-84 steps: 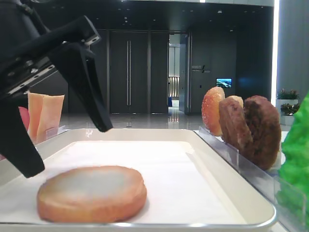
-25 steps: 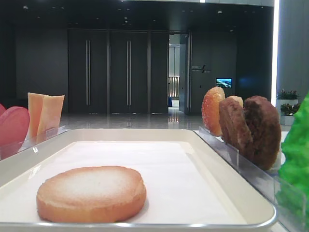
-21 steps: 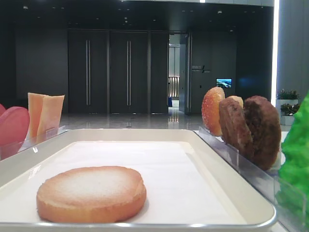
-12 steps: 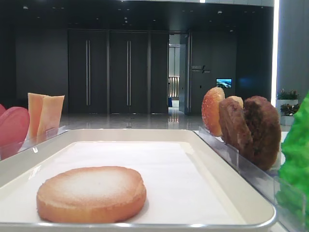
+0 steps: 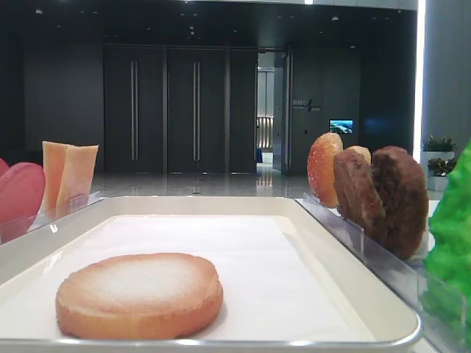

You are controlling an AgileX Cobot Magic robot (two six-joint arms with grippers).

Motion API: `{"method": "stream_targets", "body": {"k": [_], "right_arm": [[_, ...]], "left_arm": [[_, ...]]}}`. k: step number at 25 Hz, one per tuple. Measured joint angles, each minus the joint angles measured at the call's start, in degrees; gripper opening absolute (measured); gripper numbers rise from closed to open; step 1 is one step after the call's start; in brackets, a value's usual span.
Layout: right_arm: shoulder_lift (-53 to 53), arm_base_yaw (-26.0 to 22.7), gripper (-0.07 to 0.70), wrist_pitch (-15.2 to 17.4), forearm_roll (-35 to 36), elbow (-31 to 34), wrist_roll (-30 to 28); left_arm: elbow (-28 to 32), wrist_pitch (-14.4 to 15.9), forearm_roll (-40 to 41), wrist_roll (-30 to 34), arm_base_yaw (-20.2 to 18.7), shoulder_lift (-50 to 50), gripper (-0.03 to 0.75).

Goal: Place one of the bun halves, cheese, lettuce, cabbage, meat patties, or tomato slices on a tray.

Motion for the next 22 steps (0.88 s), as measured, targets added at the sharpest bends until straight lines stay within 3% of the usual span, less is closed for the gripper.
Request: {"method": "stream_targets", "body": {"k": [4,9,13,22], "right_arm": [[0.0,0.0,0.466,0.0,0.0,0.0,0.0],[0.0,0.0,0.466,0.0,0.0,0.0,0.0],[0.0,0.0,0.466,0.0,0.0,0.0,0.0],[0.0,0.0,0.466,0.0,0.0,0.0,0.0]], "left_arm": [[0.72,-0.71,0.13,2.09,0.0,-6.49,0.557],[0.85,-1.99,0.06,2.31,0.0,-6.82,0.555],[2.68,-5.17,-1.13,0.67,0.0,-6.82,0.555],[2.88,-6.13,-1.17,-0.26,0.0,-6.82,0.541]]}}
